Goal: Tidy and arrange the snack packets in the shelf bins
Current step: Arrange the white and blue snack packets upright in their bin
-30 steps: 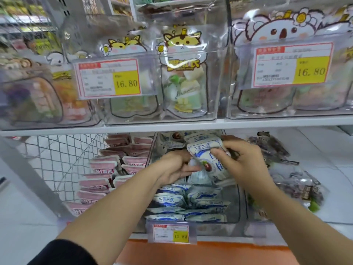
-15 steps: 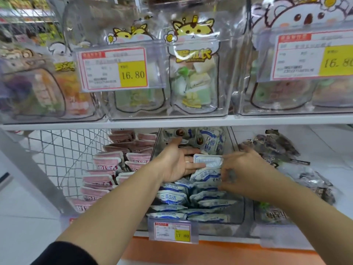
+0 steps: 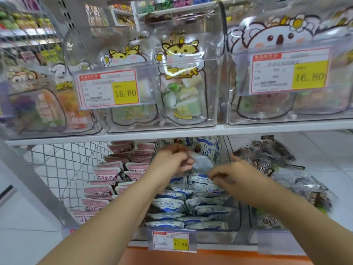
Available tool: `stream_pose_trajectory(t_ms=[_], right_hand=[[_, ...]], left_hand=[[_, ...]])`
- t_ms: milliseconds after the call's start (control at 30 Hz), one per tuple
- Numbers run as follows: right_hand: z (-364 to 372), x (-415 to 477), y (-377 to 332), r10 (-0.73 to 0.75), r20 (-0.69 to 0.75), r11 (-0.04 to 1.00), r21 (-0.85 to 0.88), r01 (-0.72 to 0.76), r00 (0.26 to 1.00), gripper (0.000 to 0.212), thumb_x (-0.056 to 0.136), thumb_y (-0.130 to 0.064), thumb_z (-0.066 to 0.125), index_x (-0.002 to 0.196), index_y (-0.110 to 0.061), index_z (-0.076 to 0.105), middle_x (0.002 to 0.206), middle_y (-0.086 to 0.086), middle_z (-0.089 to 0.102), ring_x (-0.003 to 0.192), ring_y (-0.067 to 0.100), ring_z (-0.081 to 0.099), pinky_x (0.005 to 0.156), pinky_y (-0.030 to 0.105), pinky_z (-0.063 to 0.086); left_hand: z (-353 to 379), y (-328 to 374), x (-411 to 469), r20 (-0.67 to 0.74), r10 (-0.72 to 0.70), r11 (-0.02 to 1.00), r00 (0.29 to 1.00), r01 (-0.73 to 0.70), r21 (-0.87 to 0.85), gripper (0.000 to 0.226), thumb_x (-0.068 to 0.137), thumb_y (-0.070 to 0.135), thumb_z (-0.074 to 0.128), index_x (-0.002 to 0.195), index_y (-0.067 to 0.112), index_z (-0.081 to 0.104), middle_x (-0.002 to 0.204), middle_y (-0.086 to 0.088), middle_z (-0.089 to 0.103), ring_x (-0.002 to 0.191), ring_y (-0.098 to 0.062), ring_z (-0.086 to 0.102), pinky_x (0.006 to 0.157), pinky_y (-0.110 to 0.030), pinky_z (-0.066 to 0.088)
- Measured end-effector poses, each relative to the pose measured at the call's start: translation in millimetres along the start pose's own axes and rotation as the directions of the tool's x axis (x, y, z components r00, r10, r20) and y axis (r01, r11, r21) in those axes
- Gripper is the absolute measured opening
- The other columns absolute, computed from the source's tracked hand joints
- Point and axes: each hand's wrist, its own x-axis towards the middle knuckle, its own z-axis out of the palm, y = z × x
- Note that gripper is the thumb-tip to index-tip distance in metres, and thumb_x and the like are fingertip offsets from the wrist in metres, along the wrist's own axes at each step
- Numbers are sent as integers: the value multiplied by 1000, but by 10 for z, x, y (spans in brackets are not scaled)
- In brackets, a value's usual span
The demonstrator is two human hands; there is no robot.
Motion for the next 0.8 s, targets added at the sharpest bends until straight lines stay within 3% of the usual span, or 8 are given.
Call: stream_pose_trajectory(t_ms=[100,200,267,333,467,567,667,800], right_hand=[[-9,-33,-42,129,-113,958,271,-94,985,23,88,-39,61,106,-26,69,94,-17,68,84,-9,60,81,3,43],[-20,-53,-135,255,-176,858,494,-139,951,27,82,-51,61,89,-27,70,70,-21,66,65,-9,58,61,8,42],[-16,-38,-208,333,-202,784,601,-152,921,28,84,-48,61,70,-24,65,49,-16,54,47,-3,45,53,18,35],[9,-16,-261,391,-260,760,632,-151,883,29,85,-41,64,67,-18,64,51,-5,57,49,8,45,53,27,35],[5,24,-224,452,-376,820,533,-210,809,30,82,-29,70,71,-3,62,65,14,65,58,26,57,55,34,43],[-74,3,-177,403,-425,885,405,-229,810,13,83,-27,70,76,-16,64,67,2,67,63,20,61,55,27,44],[-99,0,-195,256,-431,962,197,-187,865,9,85,-22,67,80,-15,65,68,-4,62,63,13,55,53,21,34],[-85,131,-260,61,-156,958,-267,-101,986,13,92,-25,58,88,-13,57,76,0,56,78,23,58,61,29,35]], left_hand=[[-9,34,-170,-9,57,992,998,-57,-115,21,90,-9,47,81,5,59,79,-9,67,77,-14,67,77,-23,57],[63,-62,-341,19,140,982,990,-136,-133,25,90,-9,50,80,9,65,82,-2,72,79,-13,68,84,-25,55],[128,-105,-428,22,173,983,985,-171,-73,26,90,-7,52,79,12,67,80,5,72,79,-12,67,83,-22,54],[182,-114,-515,60,179,984,982,-179,2,30,90,-6,53,79,18,68,78,5,71,78,-14,64,81,-22,51],[90,-120,-598,235,134,903,963,-216,372,47,90,-4,45,87,38,66,96,8,69,90,-8,66,86,-28,52],[-180,-105,-607,121,247,699,962,-263,665,39,92,4,45,108,33,66,112,11,64,94,-14,64,84,-34,53],[-428,-142,-660,16,319,590,948,-212,779,33,95,10,47,117,28,63,117,12,61,92,-10,59,85,-26,48],[-591,-169,-639,26,353,546,935,-228,806,31,94,13,51,118,27,65,119,10,64,106,-12,59,92,-29,46]])
